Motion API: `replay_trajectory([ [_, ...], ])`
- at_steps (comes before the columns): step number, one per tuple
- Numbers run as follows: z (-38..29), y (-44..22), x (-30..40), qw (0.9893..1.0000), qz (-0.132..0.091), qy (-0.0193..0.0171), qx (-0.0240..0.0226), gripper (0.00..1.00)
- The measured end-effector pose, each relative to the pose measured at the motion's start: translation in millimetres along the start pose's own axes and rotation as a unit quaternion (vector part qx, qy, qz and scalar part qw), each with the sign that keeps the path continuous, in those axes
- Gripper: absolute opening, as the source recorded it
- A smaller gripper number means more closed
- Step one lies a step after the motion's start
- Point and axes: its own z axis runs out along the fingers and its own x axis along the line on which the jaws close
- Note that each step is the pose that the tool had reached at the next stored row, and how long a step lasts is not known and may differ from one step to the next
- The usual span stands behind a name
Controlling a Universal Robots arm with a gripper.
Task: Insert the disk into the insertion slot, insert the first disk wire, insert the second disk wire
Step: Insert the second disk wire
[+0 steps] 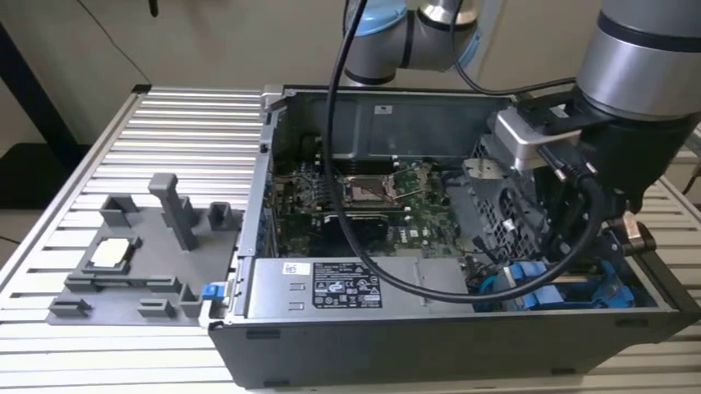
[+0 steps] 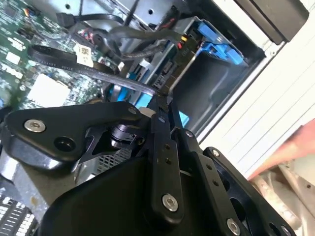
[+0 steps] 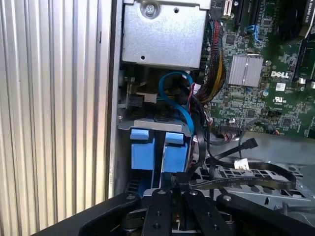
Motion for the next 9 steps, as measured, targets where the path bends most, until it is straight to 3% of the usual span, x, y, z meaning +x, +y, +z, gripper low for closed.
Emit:
replay_trajectory([
  [3, 0.2, 0.0, 0.0, 0.9997, 0.005, -0.0242, 0.0022, 0.16],
  [4, 0.3, -0.2, 0.1, 0.9995, 0.006, -0.0297, 0.0025, 0.16],
  [5, 0.5, -1.4, 0.5, 0.9995, 0.006, -0.0302, -0.0003, 0.16],
  [6, 0.9, -3.4, 0.8, 0.9995, 0.006, -0.0308, -0.0071, 0.16],
  [9, 2.0, -10.2, 1.4, 0.9989, 0.006, -0.0327, -0.0332, 0.16],
])
